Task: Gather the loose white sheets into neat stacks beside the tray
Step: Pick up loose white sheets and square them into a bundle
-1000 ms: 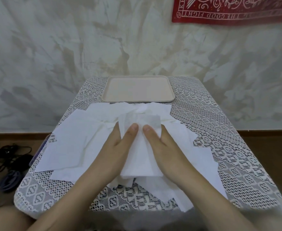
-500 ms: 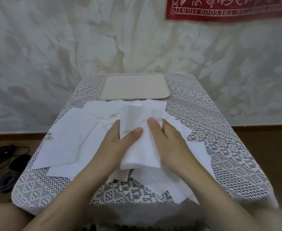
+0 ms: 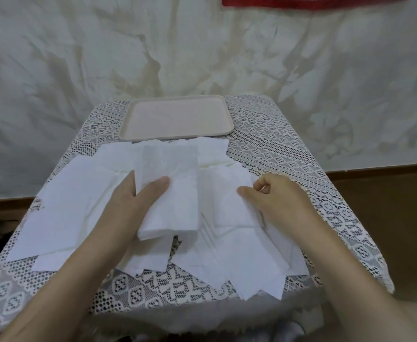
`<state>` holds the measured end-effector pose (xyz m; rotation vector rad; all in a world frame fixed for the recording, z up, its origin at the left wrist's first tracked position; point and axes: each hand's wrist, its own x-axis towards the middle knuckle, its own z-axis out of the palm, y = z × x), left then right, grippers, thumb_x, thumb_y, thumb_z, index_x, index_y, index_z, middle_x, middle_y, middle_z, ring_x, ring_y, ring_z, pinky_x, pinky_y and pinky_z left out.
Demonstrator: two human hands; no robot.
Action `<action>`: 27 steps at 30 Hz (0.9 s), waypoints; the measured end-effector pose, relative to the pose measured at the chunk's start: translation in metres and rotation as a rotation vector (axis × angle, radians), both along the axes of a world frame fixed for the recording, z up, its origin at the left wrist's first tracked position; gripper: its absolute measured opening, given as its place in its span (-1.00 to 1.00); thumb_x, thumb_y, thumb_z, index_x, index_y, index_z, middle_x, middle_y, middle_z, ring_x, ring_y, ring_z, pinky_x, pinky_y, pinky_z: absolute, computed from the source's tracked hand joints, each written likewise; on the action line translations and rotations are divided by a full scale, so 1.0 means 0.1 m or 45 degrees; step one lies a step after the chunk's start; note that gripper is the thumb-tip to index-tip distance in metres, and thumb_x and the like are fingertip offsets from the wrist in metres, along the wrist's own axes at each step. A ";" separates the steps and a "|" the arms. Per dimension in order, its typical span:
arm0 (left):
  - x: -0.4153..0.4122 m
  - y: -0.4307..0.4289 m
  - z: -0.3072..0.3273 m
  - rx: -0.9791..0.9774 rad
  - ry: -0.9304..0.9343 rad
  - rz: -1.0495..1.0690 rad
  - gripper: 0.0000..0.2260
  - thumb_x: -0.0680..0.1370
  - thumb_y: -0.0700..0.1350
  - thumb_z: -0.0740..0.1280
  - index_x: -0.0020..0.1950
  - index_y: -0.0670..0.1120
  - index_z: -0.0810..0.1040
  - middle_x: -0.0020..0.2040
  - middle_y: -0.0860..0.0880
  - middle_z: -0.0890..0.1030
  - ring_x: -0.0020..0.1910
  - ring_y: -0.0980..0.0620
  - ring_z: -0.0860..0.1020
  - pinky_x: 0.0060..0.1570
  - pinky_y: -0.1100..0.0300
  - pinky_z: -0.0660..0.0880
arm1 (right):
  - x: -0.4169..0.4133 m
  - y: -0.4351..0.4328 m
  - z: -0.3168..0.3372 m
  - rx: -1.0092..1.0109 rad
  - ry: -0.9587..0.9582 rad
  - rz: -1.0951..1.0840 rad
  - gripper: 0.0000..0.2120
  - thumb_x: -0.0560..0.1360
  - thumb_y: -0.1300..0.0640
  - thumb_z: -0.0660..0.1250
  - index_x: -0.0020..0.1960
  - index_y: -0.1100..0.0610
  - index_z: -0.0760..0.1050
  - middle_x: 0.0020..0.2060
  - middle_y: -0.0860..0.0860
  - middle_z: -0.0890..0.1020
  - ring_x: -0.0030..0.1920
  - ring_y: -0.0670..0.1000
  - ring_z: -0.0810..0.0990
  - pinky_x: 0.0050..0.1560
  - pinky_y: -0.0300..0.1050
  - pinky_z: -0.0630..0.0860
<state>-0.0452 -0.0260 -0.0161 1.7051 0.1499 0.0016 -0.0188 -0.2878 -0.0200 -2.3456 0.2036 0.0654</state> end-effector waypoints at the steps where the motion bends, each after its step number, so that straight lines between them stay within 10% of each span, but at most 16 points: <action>1: 0.00 0.01 0.00 -0.007 0.002 -0.010 -0.60 0.46 0.20 0.41 0.26 0.13 0.63 0.11 0.04 0.76 0.09 -0.07 0.73 0.12 -0.14 0.61 | 0.01 0.00 0.00 0.041 -0.016 -0.001 -0.68 0.49 -0.18 0.44 -0.11 0.08 0.54 -0.33 -0.11 0.55 -0.21 0.00 0.53 -0.19 -0.06 0.33; 9: -0.05 0.02 0.03 -0.045 -0.036 -0.006 -0.61 0.48 0.18 0.40 0.29 0.14 0.61 0.15 0.02 0.75 0.13 -0.07 0.72 0.25 -0.30 0.58 | 0.06 -0.04 -0.04 0.374 -0.155 0.075 -0.78 0.47 0.02 0.47 -0.18 0.16 0.55 -0.31 0.16 0.63 -0.32 0.03 0.48 -0.18 -0.02 0.39; 14: -0.08 0.07 0.04 -0.068 -0.032 0.024 -0.59 0.48 0.19 0.42 0.30 0.13 0.61 0.17 0.00 0.74 0.15 -0.11 0.71 0.27 -0.35 0.55 | 0.04 -0.15 0.03 0.705 -0.167 0.039 -0.81 0.61 0.25 0.37 -0.20 0.19 0.57 -0.39 -0.03 0.66 -0.42 -0.12 0.54 -0.36 -0.26 0.43; 18: -0.08 0.11 0.04 -0.079 -0.048 0.037 -0.65 0.49 0.20 0.42 0.25 0.17 0.64 0.15 0.01 0.74 0.14 -0.11 0.71 0.27 -0.36 0.55 | 0.03 -0.11 0.00 0.666 -0.108 0.044 -0.87 0.62 0.21 0.37 -0.12 0.17 0.56 -0.26 0.21 0.69 -0.34 0.05 0.55 -0.29 -0.10 0.43; 27: -0.03 0.10 -0.01 -0.088 -0.042 0.067 -0.63 0.46 0.22 0.42 0.25 0.17 0.63 0.13 0.02 0.75 0.13 -0.11 0.72 0.26 -0.36 0.55 | 0.17 -0.02 -0.14 0.372 -0.215 0.005 -0.78 0.47 -0.05 0.39 0.09 -0.26 0.52 -0.13 -0.03 0.68 -0.09 0.10 0.67 0.05 0.29 0.60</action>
